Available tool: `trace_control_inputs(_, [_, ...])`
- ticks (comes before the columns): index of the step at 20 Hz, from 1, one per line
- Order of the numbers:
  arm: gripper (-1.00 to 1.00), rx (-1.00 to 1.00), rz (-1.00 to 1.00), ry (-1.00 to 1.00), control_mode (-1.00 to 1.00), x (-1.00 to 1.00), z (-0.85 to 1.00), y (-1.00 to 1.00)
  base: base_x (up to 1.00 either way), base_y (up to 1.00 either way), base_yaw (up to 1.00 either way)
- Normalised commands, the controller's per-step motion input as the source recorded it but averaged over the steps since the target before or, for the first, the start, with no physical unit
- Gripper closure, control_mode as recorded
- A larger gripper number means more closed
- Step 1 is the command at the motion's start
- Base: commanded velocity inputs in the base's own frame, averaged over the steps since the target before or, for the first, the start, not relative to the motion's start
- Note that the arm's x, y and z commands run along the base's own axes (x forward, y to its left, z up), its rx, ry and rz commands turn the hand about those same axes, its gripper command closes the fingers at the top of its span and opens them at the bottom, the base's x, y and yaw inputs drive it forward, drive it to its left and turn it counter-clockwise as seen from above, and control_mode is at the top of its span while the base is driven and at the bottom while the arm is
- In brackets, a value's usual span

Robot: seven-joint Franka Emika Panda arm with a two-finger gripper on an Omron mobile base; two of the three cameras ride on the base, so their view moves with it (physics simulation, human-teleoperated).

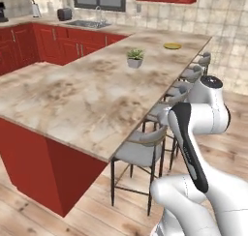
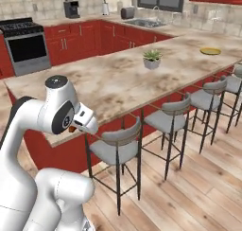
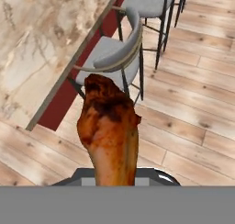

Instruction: Take the chicken drumstick from the fridge and place it on the digital scale on the counter by the fridge. Wait a few seconds for a reading, then move it to the plate on the dining counter.

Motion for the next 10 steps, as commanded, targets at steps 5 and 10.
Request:
trace_control_inputs(5, [1.0,0.0,0.0,0.0,1.0,0.0,0.0,0.0,0.31,-1.0,0.34])
trace_control_inputs(10, [1.0,0.0,0.0,0.0,1.0,0.0,0.0,0.0,0.06,-1.0,0.33])
